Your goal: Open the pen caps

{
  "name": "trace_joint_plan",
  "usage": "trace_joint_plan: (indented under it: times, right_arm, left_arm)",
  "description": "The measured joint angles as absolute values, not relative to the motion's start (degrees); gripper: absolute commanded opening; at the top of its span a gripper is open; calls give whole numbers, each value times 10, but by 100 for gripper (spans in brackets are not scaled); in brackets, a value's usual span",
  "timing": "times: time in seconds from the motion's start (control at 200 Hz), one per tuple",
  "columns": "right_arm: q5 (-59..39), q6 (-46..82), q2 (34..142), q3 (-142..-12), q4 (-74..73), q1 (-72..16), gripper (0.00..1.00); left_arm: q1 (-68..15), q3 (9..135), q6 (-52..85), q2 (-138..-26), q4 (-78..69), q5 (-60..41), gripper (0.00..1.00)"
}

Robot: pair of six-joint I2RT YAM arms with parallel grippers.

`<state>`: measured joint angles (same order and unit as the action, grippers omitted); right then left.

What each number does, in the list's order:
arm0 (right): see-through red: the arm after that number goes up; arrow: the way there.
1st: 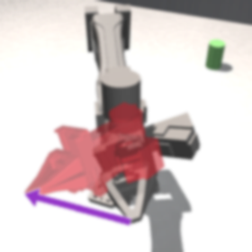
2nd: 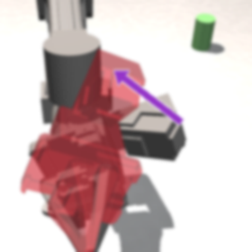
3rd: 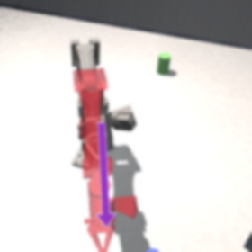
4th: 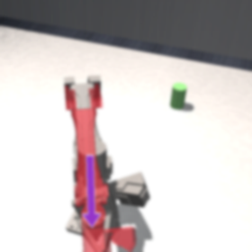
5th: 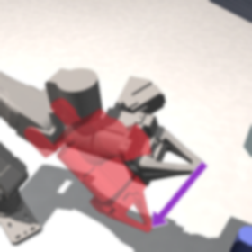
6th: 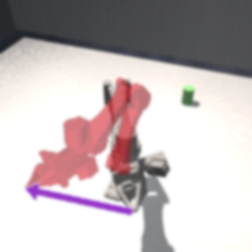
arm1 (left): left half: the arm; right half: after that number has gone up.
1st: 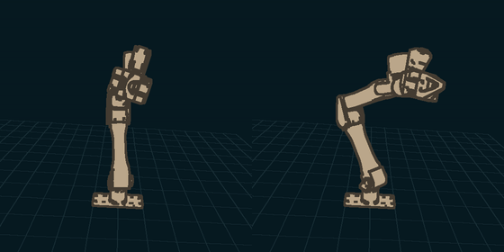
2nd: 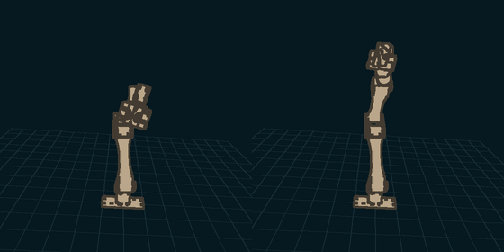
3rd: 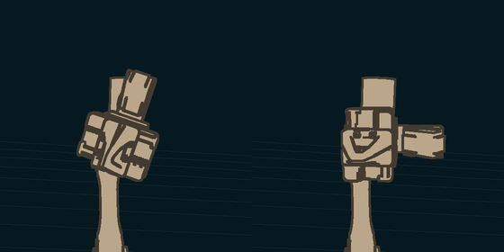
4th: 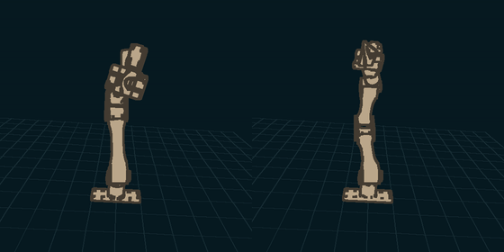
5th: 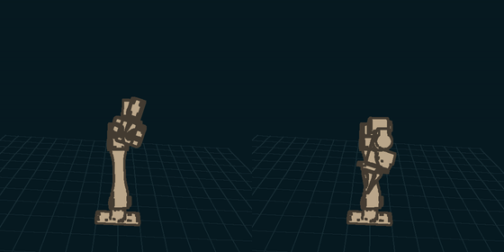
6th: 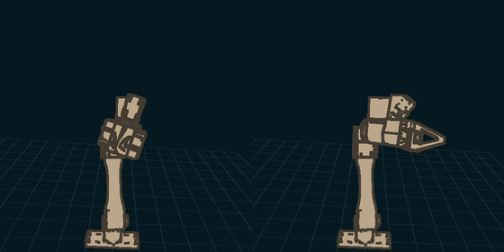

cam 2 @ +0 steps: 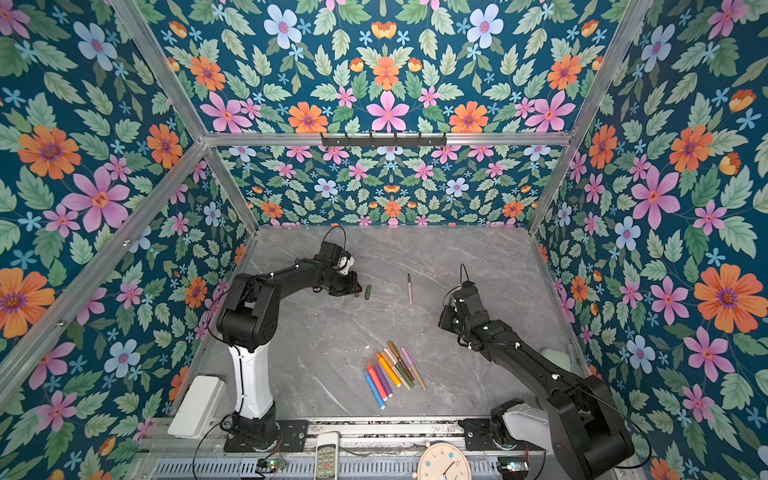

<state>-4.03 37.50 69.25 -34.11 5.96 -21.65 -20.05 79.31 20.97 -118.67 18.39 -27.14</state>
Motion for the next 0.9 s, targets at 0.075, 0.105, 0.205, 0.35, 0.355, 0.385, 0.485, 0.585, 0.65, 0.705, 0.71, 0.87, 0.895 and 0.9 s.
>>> trace_joint_plan:
  times: [0.075, 0.105, 0.205, 0.35, 0.355, 0.385, 0.485, 0.585, 0.65, 0.705, 0.71, 0.87, 0.895, 0.9]
  right_arm:
    - [-54, 375, 706, -346, 59, -209, 0]
    - [-60, 375, 710, -348, 58, -208, 0]
    - [-76, 374, 720, -354, 56, -208, 0]
    - [-88, 372, 731, -360, 52, -208, 0]
    - [-88, 372, 731, -360, 52, -208, 0]
    - [-90, 372, 733, -362, 52, -208, 0]
    - [-94, 372, 740, -367, 52, -208, 0]
    - [-97, 372, 747, -371, 53, -207, 0]
    - [-98, 372, 750, -374, 55, -207, 0]
    - [-98, 372, 752, -376, 56, -207, 0]
    - [-98, 372, 752, -376, 56, -207, 0]
    - [-101, 372, 758, -380, 59, -207, 0]
    - [-101, 372, 760, -381, 60, -207, 0]
    - [-101, 372, 760, -381, 60, -207, 0]
  left_arm:
    - [-202, 790, 214, -1186, 177, -279, 30]
    - [-202, 788, 216, -1184, 175, -282, 33]
    - [-202, 787, 224, -1181, 173, -285, 37]
    - [-202, 787, 225, -1178, 174, -286, 39]
    - [-202, 787, 225, -1178, 174, -286, 39]
    - [-202, 787, 226, -1177, 174, -286, 39]
    - [-202, 786, 226, -1174, 173, -286, 39]
    - [-202, 783, 226, -1174, 170, -291, 39]
    - [-202, 780, 229, -1174, 166, -297, 38]
    - [-202, 778, 237, -1174, 161, -302, 38]
    - [-202, 778, 238, -1174, 161, -302, 39]
    - [-202, 774, 241, -1174, 153, -313, 38]
    - [-202, 774, 241, -1174, 152, -315, 38]
    - [-202, 774, 241, -1174, 152, -315, 38]
